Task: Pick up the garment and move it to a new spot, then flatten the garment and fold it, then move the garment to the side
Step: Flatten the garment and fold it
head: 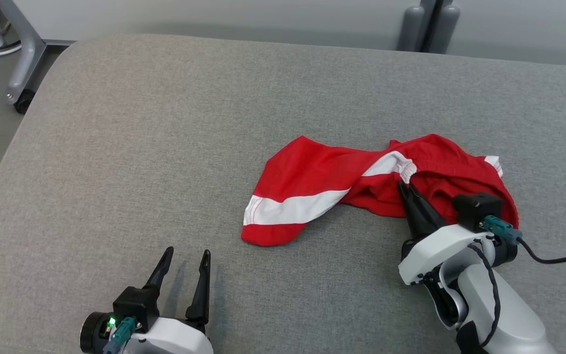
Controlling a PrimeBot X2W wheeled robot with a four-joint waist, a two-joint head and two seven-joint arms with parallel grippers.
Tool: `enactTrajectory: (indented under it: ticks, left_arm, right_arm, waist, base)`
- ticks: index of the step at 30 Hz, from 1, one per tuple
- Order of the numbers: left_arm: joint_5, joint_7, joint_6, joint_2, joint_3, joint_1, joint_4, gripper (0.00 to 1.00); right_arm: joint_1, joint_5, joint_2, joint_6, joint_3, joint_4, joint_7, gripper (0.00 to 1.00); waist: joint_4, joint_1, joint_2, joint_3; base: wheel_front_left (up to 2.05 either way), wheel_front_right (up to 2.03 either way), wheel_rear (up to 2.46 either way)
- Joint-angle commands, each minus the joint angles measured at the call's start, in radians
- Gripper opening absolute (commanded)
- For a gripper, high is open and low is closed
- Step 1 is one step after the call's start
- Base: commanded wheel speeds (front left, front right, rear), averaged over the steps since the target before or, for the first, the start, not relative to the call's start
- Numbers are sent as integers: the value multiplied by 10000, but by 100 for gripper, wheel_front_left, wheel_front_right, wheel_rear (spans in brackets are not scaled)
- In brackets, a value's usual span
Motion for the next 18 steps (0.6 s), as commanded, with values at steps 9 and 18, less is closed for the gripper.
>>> enactTrajectory:
  ticks: [9, 18]
  left_arm:
    - [78, -12, -86, 38, 178, 222, 55, 100]
    - [145, -12, -117, 38, 240, 416, 97, 100]
  right_arm:
    - [793, 1300, -637, -3, 859, -1065, -42, 0]
    - [1425, 2926, -1951, -2, 2071, -1742, 297, 0]
  waist:
    - [-1304, 0, 0, -828]
    - [-2219, 0, 0, -1366]
  base:
    - [0, 0, 0]
    - [0, 0, 0]
